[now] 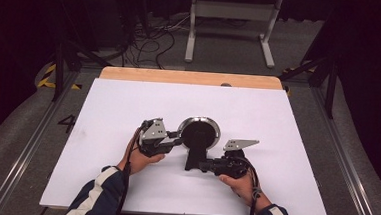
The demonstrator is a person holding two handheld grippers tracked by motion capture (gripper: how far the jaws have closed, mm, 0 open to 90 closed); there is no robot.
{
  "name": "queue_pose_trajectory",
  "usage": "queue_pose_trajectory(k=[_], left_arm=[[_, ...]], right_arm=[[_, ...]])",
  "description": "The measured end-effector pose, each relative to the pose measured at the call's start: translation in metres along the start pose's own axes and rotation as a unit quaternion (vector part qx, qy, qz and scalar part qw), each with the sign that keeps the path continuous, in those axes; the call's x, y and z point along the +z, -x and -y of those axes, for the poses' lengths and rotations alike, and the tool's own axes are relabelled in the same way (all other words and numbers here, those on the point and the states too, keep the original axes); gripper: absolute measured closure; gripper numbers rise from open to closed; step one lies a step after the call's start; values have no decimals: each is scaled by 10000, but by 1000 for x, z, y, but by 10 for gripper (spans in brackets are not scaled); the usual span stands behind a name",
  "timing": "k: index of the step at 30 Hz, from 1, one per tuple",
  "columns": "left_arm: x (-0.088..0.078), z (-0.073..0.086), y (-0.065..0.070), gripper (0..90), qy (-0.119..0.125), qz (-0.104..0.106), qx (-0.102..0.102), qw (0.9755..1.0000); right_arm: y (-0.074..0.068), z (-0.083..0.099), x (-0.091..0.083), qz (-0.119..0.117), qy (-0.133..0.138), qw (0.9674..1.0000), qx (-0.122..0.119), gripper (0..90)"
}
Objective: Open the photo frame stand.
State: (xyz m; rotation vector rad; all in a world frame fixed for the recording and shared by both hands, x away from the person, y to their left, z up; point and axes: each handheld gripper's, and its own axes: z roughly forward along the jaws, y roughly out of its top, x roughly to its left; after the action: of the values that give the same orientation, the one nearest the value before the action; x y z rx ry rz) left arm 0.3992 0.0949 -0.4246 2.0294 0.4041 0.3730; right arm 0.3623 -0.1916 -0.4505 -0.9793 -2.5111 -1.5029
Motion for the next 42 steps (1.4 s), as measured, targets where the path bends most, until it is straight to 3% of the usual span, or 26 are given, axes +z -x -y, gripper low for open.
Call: queue_pose_trajectory(k=[5,16,25,35,42], left_arm=[[0,-1,4,743,-32,-289,216,9993],[0,1,6,748,-41,-506,393,9979],[1,0,13,746,-115,-777,684,9946],[-2,3,17,759,-173,-716,852,9936],[-5,5,19,768,-236,-632,863,9940]], right_arm=[[1,0,0,-14,11,10000,47,765],[1,0,1,69,3,10000,46,757],[1,0,0,103,-21,9999,40,750],[1,2,4,203,-170,9996,-48,746],[-1,4,5,237,-297,9992,-130,745]])
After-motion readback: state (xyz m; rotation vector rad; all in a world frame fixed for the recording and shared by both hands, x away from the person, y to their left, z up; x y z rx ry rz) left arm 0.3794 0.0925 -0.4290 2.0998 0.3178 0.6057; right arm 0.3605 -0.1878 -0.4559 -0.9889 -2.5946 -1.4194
